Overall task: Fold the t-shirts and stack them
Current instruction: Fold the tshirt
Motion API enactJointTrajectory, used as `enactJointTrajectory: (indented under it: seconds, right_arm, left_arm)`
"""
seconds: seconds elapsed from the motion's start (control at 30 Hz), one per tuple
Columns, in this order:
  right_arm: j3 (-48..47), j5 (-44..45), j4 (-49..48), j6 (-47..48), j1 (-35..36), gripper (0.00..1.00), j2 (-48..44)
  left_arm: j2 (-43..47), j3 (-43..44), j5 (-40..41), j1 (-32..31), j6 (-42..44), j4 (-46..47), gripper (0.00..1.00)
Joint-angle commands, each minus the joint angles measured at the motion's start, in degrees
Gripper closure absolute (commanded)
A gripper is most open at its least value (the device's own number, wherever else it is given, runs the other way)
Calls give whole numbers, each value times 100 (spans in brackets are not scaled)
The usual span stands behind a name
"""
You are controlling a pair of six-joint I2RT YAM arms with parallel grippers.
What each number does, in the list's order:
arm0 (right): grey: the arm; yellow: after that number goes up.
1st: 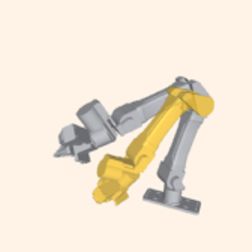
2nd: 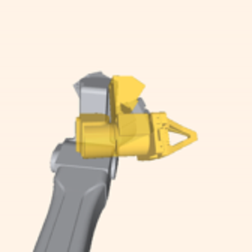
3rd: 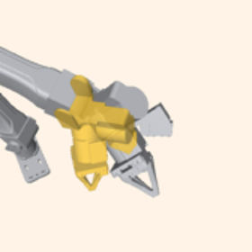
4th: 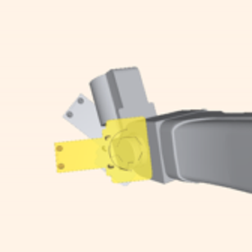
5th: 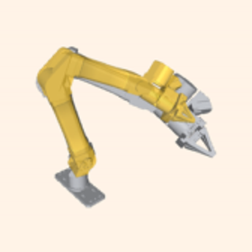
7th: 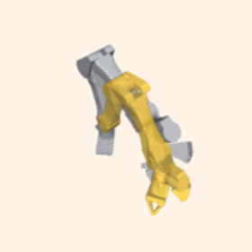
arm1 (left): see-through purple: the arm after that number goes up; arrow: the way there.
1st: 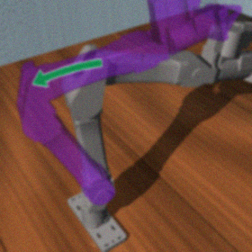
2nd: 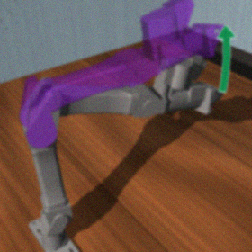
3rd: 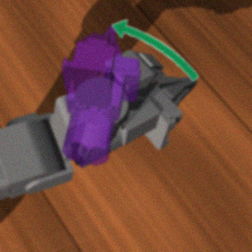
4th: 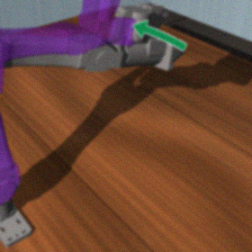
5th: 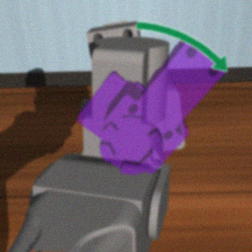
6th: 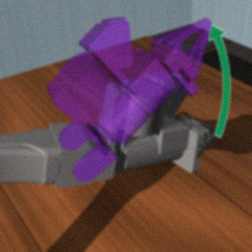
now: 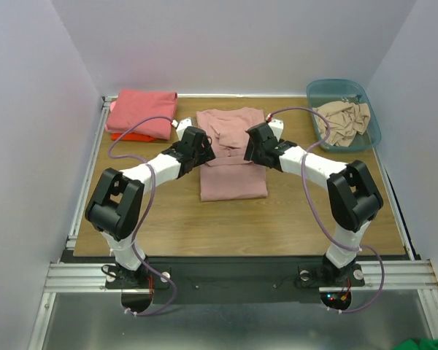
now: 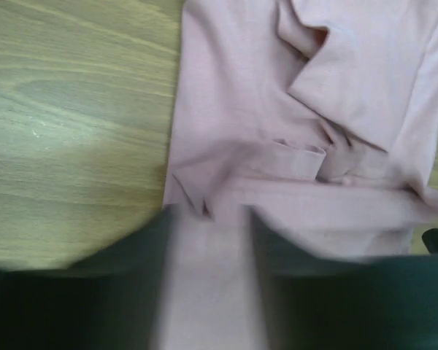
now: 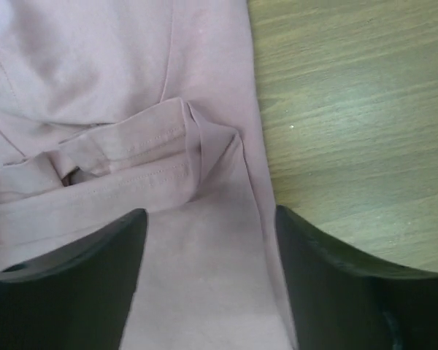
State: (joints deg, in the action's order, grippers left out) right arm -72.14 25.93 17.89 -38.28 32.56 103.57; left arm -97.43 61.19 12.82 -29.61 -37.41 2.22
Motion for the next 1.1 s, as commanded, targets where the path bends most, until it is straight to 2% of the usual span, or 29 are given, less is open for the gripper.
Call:
enactJointTrajectory:
  seconds: [0.0, 0.07, 0.3, 0.37, 0.5, 0.63, 0.7, 0.9, 1.07]
  right_arm:
    - [-257, -228, -181, 198, -48, 18, -126]
    - [-143, -334, -181, 163, -39, 0, -223]
    - [1060, -1195, -215, 23, -39, 0, -1127]
    - [1228, -1398, -286, 355, -21, 0, -1295]
    - [1184, -1941, -583, 901, 14, 0, -1234]
    - [983, -3250, -1112, 1305, 31, 0, -657]
    - [624, -3428, -1139, 1376, 32, 0, -367]
    - [-342, -3358, -1253, 1604, 49, 0, 583]
    - [-1159, -2411, -1235, 1937, 32, 0, 1295]
  left_arm:
    - [136, 297, -148, 69, 49, -335, 2]
    - [276, 210, -218, 69, -3, -380, 2]
    - [1382, -1037, -535, -97, -380, -257, 2]
    - [1586, -1599, -675, -281, -539, -248, 2]
    - [2261, -2443, -860, -720, -1031, -11, 2]
    - [2869, -3120, -825, -1160, -1470, 60, 2]
    - [3254, -3288, -825, -1214, -1567, -19, 2]
    - [4265, -3754, -430, -1267, -1822, -625, 2]
    - [4706, -3930, -236, -1258, -1981, -1039, 2]
